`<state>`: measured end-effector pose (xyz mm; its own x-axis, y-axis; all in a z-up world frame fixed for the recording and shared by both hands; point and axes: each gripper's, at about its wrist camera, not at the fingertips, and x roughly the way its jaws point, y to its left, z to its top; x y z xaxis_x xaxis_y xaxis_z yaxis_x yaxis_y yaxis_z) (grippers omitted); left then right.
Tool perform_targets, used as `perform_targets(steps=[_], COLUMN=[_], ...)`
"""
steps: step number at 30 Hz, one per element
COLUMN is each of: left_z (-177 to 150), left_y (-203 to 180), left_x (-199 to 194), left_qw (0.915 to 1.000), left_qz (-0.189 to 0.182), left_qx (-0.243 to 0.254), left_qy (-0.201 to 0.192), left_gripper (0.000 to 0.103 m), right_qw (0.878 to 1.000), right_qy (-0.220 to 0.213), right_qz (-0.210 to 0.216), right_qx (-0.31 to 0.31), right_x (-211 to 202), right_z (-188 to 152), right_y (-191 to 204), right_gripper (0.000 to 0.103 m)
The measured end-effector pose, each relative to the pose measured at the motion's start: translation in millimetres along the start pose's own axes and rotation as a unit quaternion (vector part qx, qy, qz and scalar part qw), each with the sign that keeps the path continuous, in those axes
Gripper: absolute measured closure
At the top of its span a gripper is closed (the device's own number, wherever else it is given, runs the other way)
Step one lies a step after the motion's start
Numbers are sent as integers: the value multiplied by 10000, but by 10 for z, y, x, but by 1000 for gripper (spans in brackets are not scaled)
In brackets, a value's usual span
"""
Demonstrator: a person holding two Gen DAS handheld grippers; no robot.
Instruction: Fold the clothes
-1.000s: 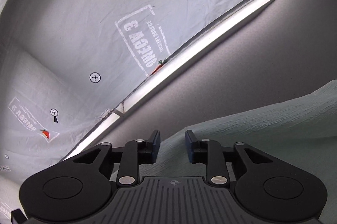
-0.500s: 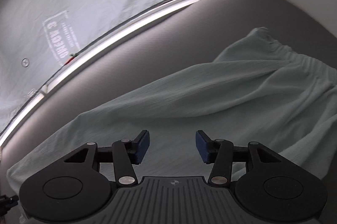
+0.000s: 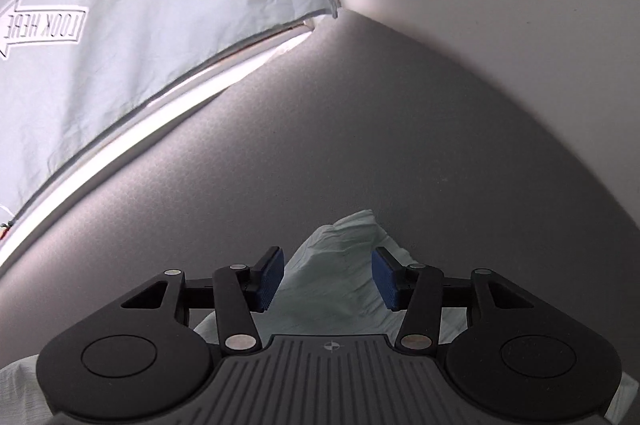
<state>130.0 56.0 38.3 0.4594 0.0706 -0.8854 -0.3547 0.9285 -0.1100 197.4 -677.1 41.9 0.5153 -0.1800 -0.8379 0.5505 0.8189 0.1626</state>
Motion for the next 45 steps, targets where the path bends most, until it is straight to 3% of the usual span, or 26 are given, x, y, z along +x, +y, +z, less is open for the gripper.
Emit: perform_targets(steps=[1,2,4,7,11,16,19,22,24,26,34,39,45], left_z=[-5,-14,-32,-54,-59,-17,-4,-26,-46,-74,-129,-145,-185], left_y=[-46,-79,-192,-288,-441,-595,-688,-762,-805,-843,-956,-991,-1012], left_x=[-4,-8,-41,-83,-83,-35,16,2,-19,-41,-25,48,68], left_qw=[9999,9998,9990,9981,9970,9960,9949,9957,9961,9961,9975,9975,9979], left_qz=[96,139,327,456,709,842,984,898,860,851,690,695,636], left_qx=[-86,-111,-269,-360,-189,-153,-54,-60,-27,76,125,104,61], left_qy=[-50,-68,-155,-207,-237,-265,-232,-197,-218,-215,-80,25,79], left_gripper=[62,62,61,60,60,57,57,55,53,53,49,49,49], right_qw=[9996,9990,9968,9956,9941,9931,9930,9912,9905,9894,9722,9752,9692], right_qy=[211,334,534,297,-285,-788,-821,-823,-720,-615,24,254,285], right_qz=[48,80,14,62,55,-162,-137,22,254,374,1062,876,904], right_qx=[-177,-300,-599,-888,-1042,-855,-841,-1034,-1145,-1263,-2086,-2014,-2272], right_x=[170,270,495,576,601,798,910,859,799,750,629,652,691], right_z=[51,75,122,204,506,1136,1451,1474,1328,1140,473,387,346], right_y=[3,9,33,46,25,-45,-93,-137,-208,-314,-514,-354,-160], right_gripper=[50,58,83,100,102,103,103,96,68,57,51,50,45])
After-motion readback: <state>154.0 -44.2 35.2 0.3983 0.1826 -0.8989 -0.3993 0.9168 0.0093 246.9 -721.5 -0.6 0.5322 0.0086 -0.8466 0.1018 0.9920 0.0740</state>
